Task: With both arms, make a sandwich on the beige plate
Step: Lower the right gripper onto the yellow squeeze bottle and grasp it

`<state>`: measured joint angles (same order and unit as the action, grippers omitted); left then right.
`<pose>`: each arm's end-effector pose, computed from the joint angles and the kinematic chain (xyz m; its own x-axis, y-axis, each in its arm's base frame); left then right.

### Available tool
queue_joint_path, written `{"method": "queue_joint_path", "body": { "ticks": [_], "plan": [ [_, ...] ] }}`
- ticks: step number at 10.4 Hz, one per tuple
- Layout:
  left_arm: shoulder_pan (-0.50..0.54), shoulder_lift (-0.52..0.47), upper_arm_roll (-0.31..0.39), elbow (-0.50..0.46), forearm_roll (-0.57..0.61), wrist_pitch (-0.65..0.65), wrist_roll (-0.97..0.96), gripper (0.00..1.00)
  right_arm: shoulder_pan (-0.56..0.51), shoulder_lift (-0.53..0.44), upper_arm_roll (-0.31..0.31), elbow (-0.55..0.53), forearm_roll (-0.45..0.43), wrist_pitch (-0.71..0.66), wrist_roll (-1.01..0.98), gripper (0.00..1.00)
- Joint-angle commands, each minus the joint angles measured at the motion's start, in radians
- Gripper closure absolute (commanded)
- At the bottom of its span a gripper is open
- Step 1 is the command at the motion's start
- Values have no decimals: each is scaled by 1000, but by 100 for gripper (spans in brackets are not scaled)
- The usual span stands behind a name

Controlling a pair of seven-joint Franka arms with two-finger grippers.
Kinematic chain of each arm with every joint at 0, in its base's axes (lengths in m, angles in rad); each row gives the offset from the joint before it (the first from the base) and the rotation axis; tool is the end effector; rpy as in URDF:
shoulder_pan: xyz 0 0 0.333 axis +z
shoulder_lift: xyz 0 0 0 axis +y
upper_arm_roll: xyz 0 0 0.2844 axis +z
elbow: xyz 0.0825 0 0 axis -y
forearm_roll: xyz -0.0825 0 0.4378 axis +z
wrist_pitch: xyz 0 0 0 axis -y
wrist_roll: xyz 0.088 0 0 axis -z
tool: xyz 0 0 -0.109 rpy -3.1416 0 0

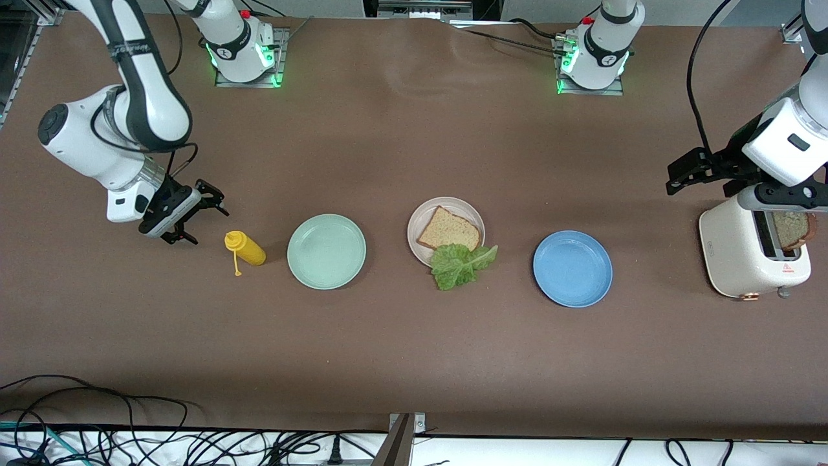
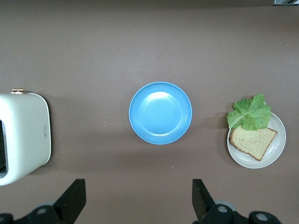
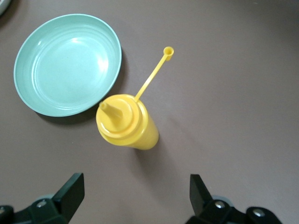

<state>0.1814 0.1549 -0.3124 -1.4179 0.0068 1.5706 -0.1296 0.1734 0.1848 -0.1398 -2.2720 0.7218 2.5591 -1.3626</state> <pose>0.6456 -0.0703 0.5782 1.0000 0.0022 -0.0001 0.0022 -0.9992 0.0410 0.5705 0.0084 0.2102 0.6492 0.6543 0.3879 0.7345 -0.6717 -0.0963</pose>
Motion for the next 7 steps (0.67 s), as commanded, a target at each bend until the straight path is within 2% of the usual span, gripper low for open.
{"method": "queue_joint_path", "body": {
  "ticks": [1, 7],
  "plan": [
    [0, -1, -5, 14, 29, -4, 11, 0, -29, 42, 14, 3, 170, 9, -211, 0],
    [-7, 2, -4, 13, 22, -4, 13, 0, -52, 131, 14, 42, 370, -25, -657, 0]
  ]
}}
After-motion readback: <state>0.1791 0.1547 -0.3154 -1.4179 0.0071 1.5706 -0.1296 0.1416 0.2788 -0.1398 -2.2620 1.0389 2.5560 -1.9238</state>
